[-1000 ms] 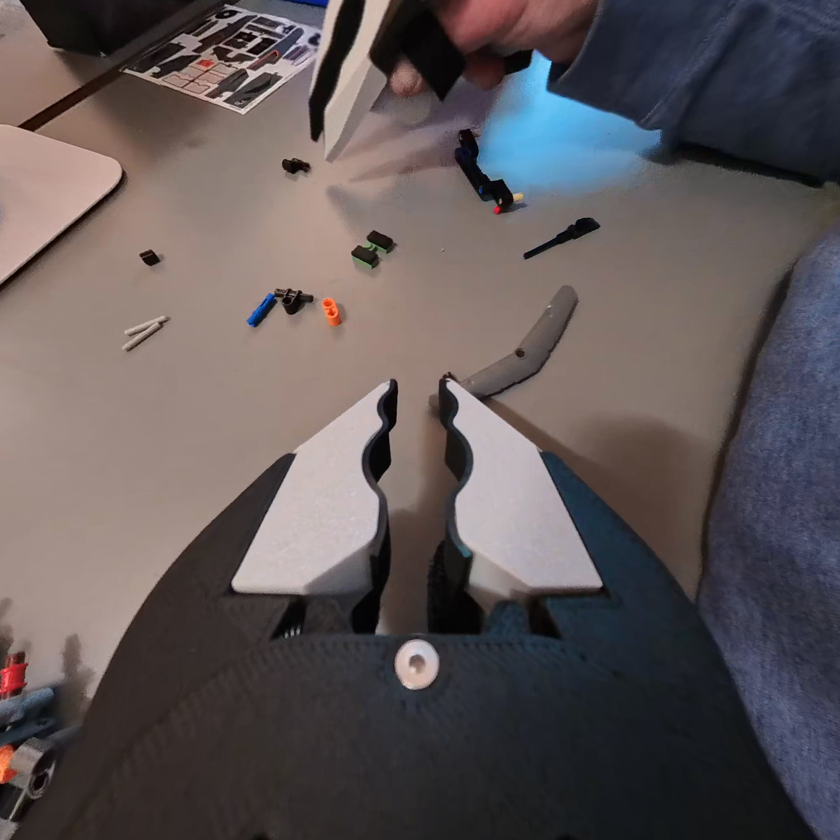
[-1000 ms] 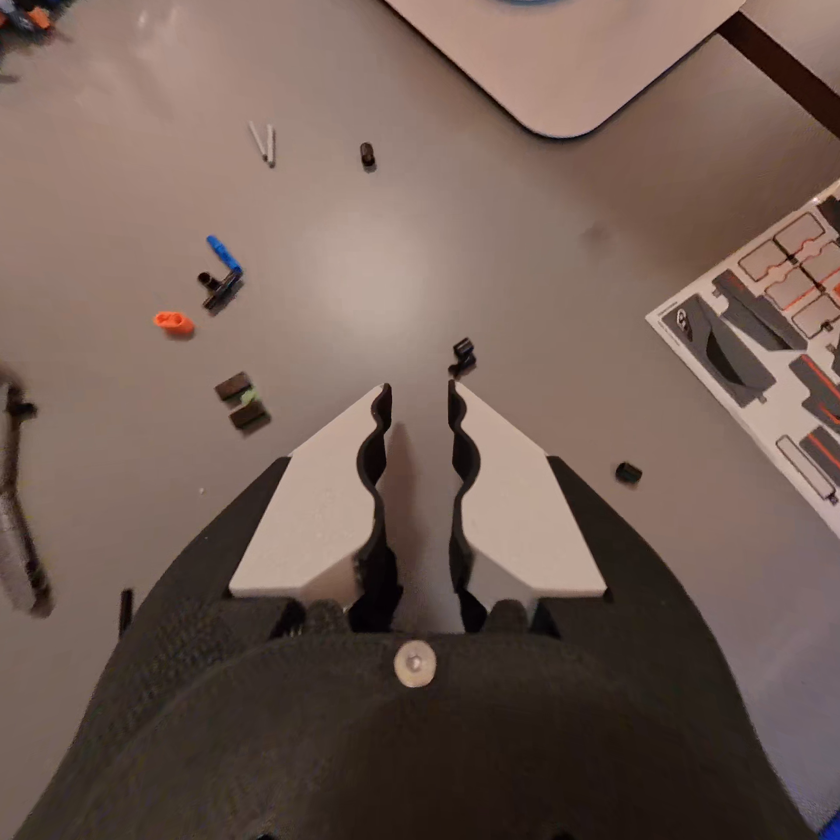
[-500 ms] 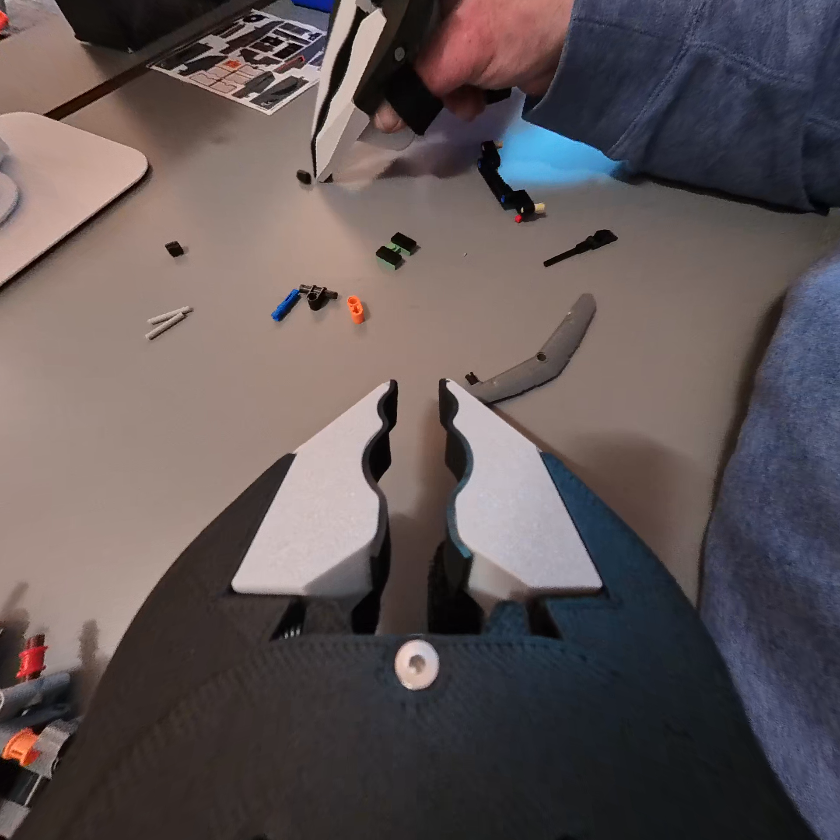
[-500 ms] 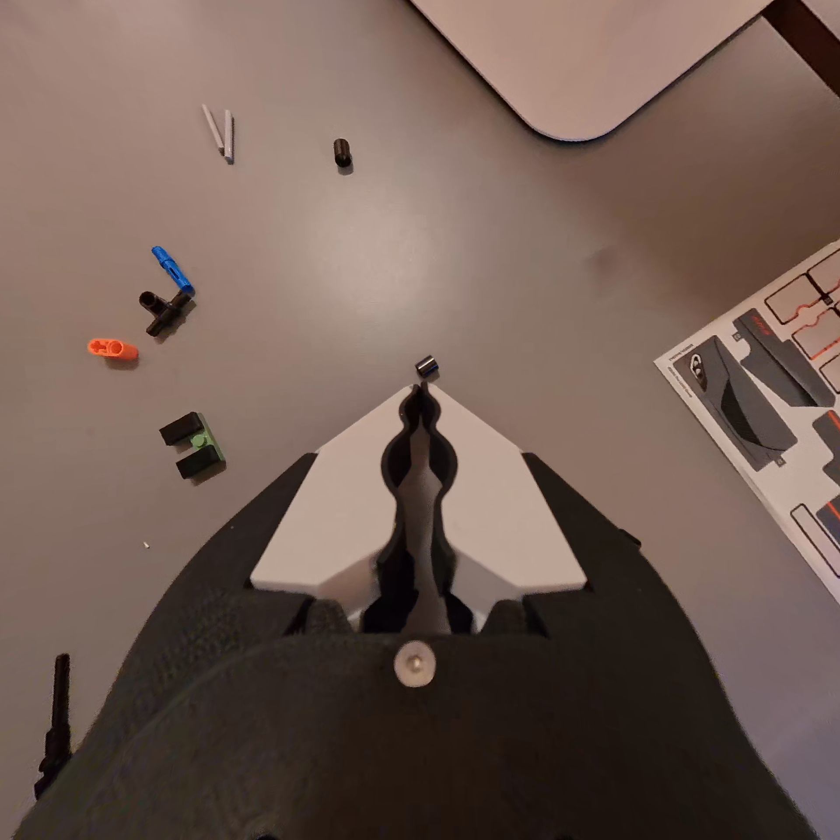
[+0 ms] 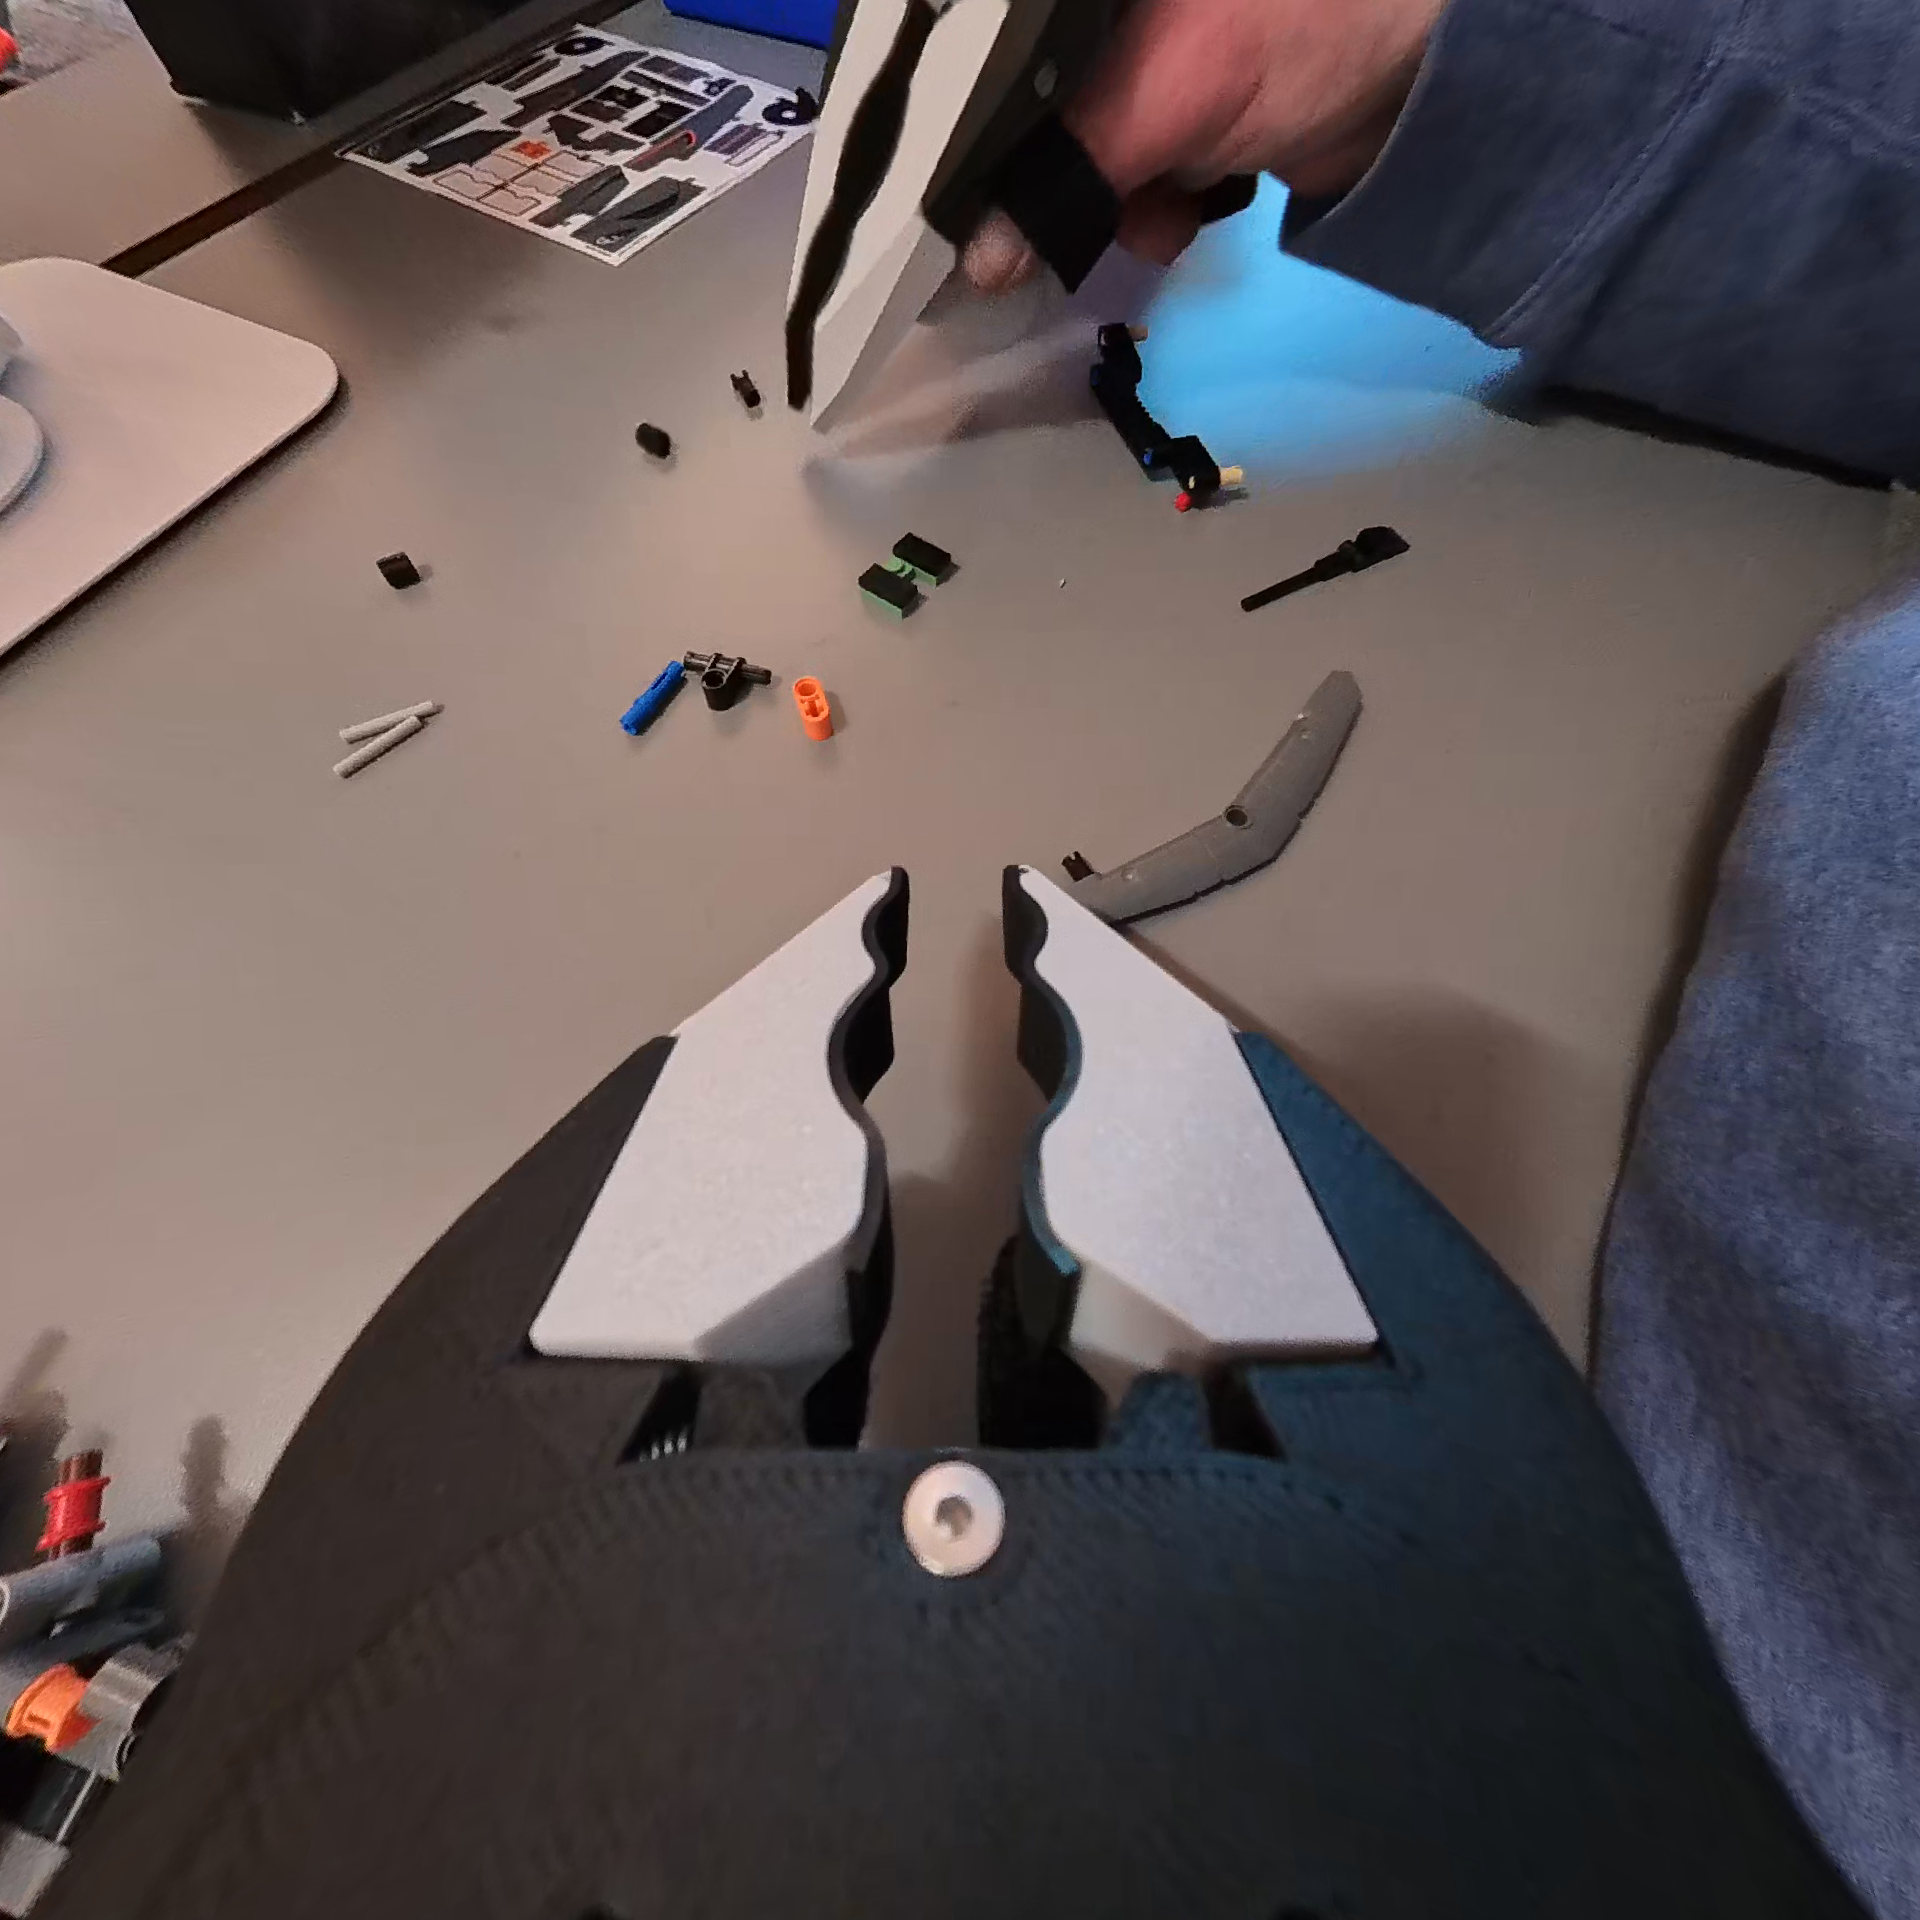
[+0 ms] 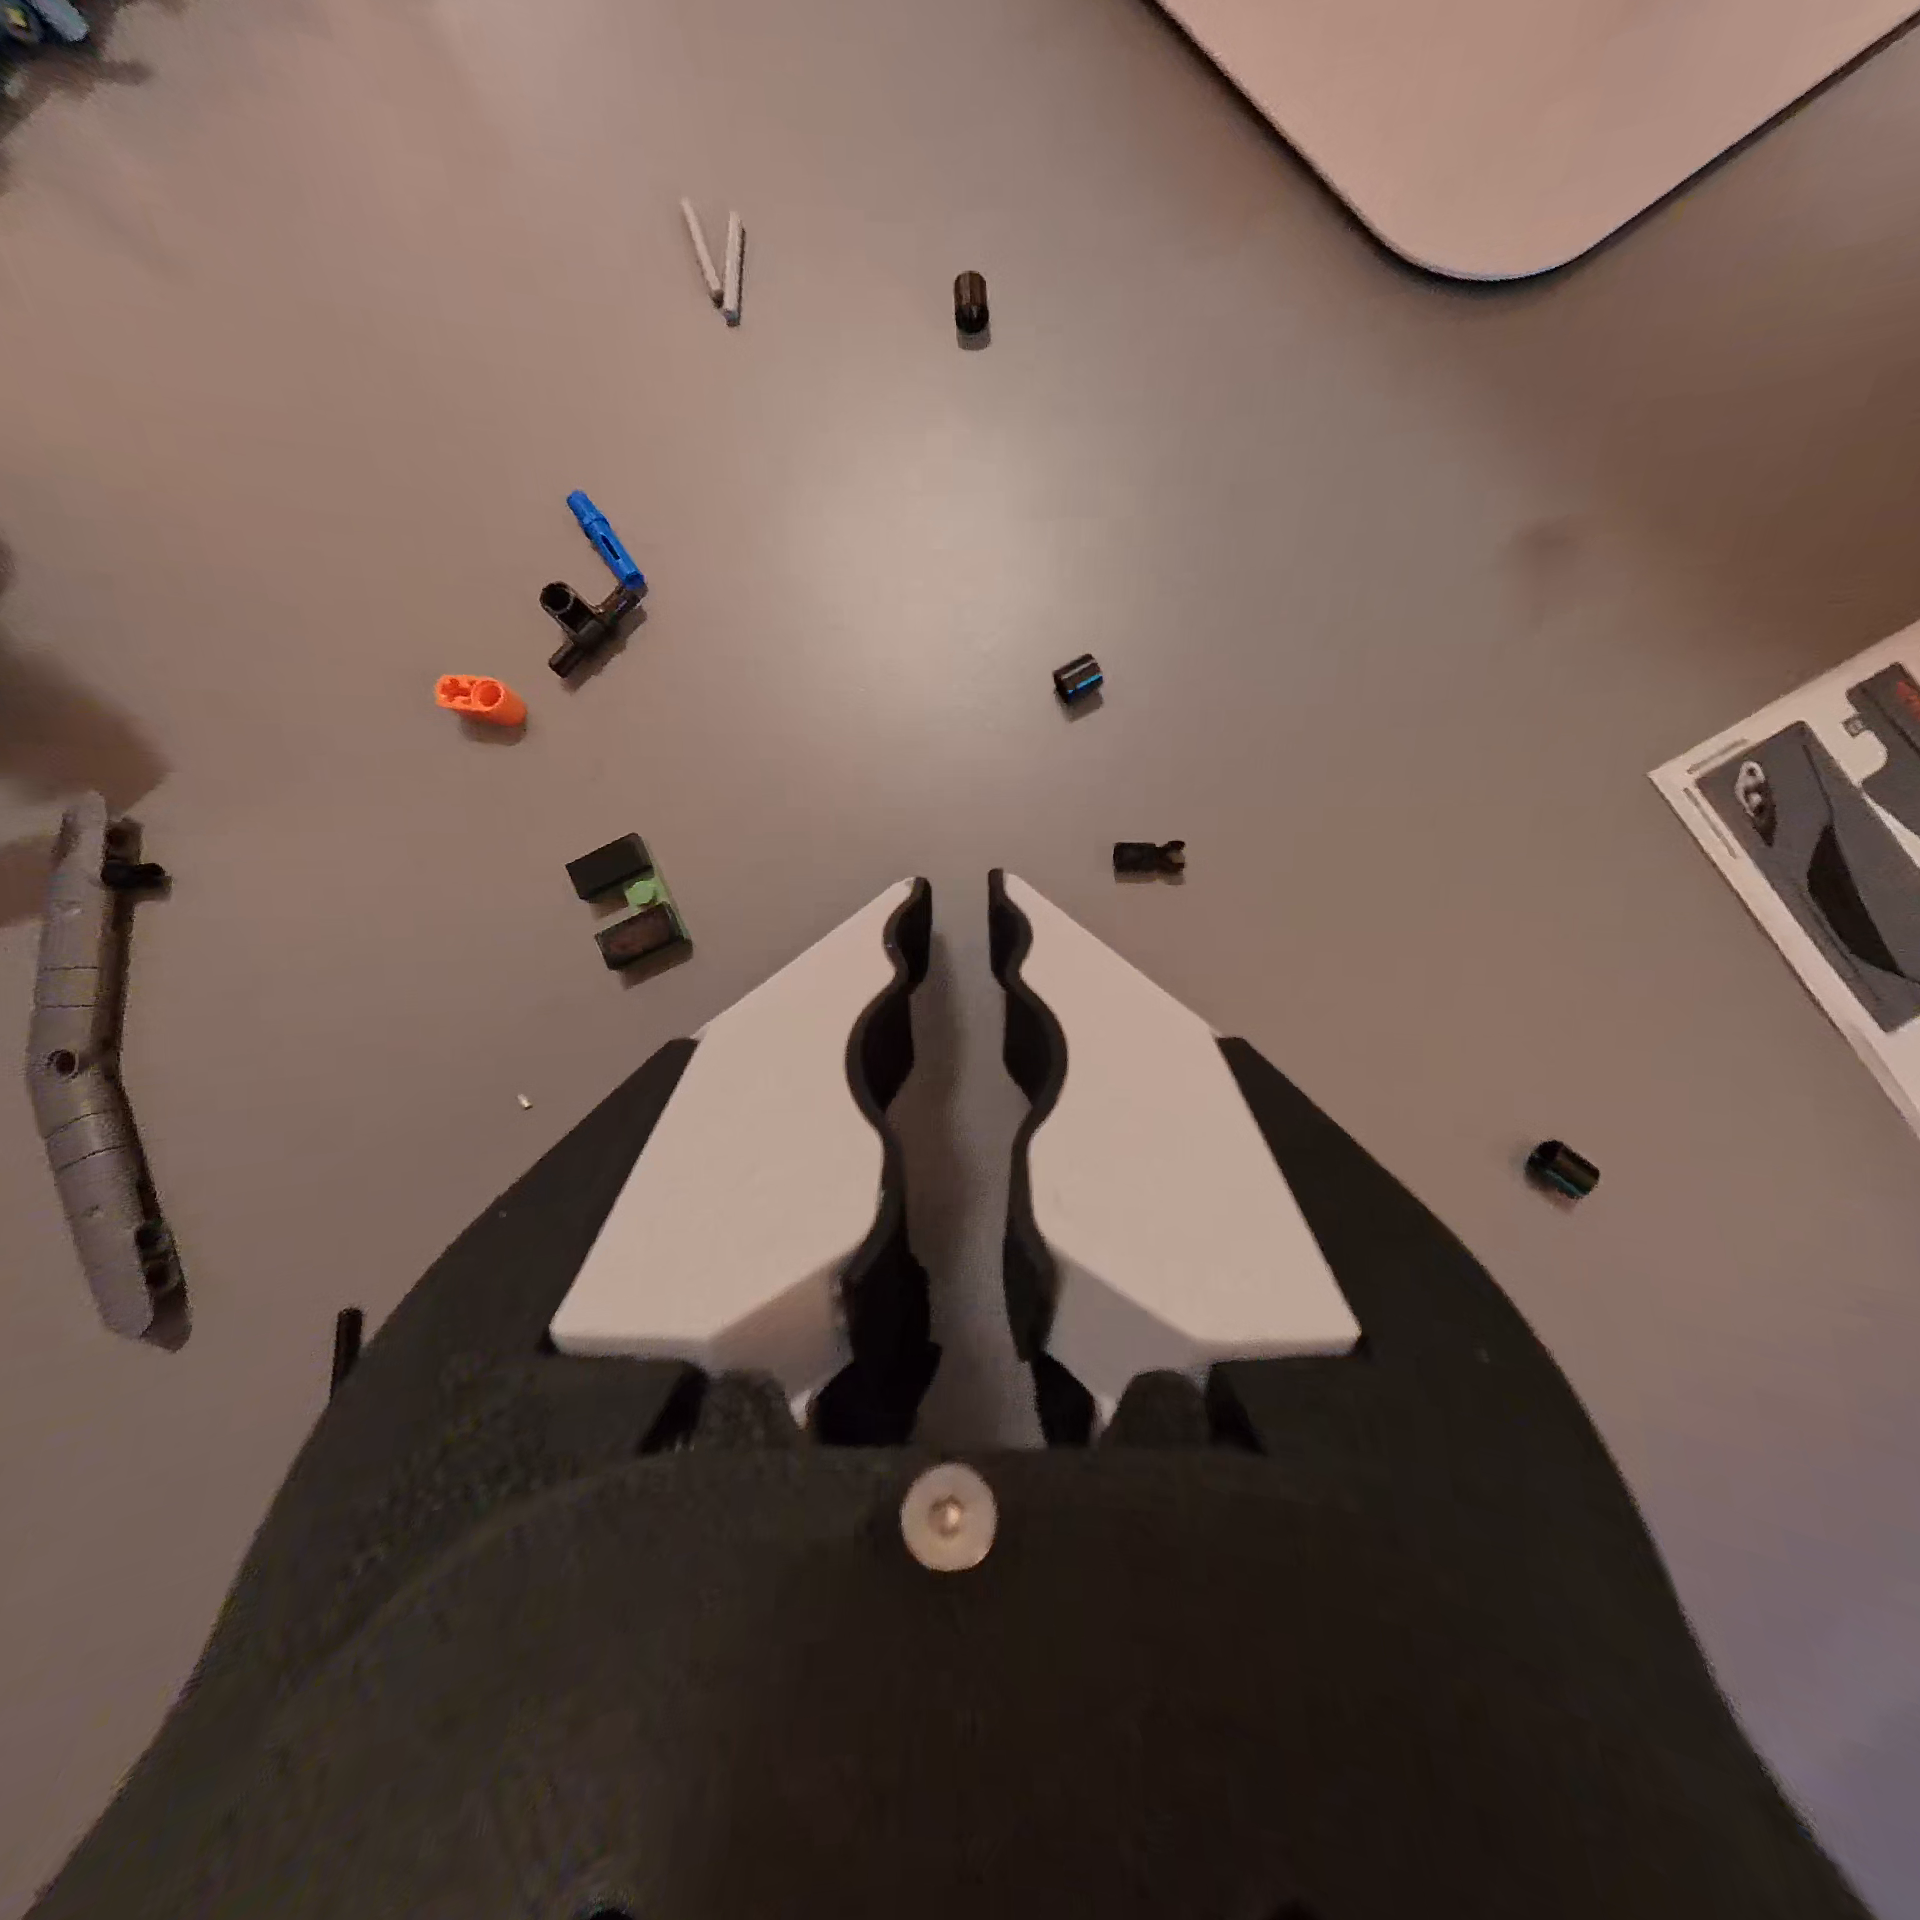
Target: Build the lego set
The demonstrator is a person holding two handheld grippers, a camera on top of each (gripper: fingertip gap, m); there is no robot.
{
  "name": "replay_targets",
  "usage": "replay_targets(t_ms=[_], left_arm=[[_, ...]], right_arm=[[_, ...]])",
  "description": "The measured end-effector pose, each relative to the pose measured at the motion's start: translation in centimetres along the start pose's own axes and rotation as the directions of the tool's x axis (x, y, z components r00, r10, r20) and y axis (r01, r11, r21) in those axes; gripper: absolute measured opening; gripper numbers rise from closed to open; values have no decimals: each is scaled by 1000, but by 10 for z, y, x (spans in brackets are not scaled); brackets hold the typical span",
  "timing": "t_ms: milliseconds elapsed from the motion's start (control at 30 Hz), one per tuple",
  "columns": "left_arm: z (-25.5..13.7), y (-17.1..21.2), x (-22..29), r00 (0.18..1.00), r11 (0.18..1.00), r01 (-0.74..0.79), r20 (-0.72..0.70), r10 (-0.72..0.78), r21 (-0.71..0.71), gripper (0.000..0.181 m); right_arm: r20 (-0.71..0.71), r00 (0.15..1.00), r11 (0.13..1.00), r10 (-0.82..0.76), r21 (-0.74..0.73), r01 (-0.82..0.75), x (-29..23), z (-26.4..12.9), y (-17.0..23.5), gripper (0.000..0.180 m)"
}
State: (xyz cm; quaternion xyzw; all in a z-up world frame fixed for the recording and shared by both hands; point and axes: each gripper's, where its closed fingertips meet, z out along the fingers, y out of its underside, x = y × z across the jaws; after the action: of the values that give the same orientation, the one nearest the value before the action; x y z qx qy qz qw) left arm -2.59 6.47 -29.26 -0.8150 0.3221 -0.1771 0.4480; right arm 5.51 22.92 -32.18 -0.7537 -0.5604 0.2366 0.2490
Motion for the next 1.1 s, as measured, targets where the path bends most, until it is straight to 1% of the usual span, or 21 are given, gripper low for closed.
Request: replay_targets(t_ms=[200, 367, 500, 533, 600, 633, 700, 767, 800, 1000, 1067, 1100], left_arm=[[1, 0, 1, 1000, 1000, -1, -5, 1, -2, 16], [0, 0, 1, 1000, 1000, -2, -1, 2, -1, 16], [0, 1, 0, 1000, 1000, 0, 1, 0, -2, 16], [0, 1, 0, 1000, 1000, 0, 1, 0, -2, 16], [0, 1, -1, 1000, 1000, 0, 1, 0, -2, 16], [0, 1, -1, 1000, 1000, 1, 2, -1, -2, 16], [-1, 1, -2, 1000, 1000, 3, 3, -3, 1, 16], [-1, 1, -2, 1000, 1000, 8, 2, -8, 3, 16], [0, 1, -3, 1000, 1000, 9, 1, -9, 1, 16], [-1, 0, -2, 1000, 1000, 6, 1, -6, 5, 16], [0, 0, 0, 1000, 1000, 8, -4, -8, 5, 16], [0, 0, 0, 1000, 1000, 6, -4, -6, 3, 16]], right_arm=[[-13, 1000, 998, 26, 61, -25, 8, -9, -10, 24], [-16, 1000, 998, -19, 52, 20, 15, 8, -23, 35], [19, 999, 998, -44, 53, 43, 20, 26, -35, 36], [25, 999, 998, -45, 46, 44, 22, 30, -36, 35], [42, 998, 998, -53, 28, 52, 24, 39, -36, 27], [50, 997, 998, -60, 31, 58, 23, 39, -37, 20], [53, 996, 998, -65, 16, 64, 23, 39, -35, 15], [60, 995, 996, -84, 6, 84, 20, 37, -32, 3], [80, 993, 996, -86, 6, 86, 16, 36, -30, 0], [160, 984, 997, -77, -13, 80, -10, 22, -10, 0], [129, 990, 999, -53, 8, 53, -14, 11, -7, 23], [97, 995, 999, -35, 40, 31, -12, 0, -8, 30]])
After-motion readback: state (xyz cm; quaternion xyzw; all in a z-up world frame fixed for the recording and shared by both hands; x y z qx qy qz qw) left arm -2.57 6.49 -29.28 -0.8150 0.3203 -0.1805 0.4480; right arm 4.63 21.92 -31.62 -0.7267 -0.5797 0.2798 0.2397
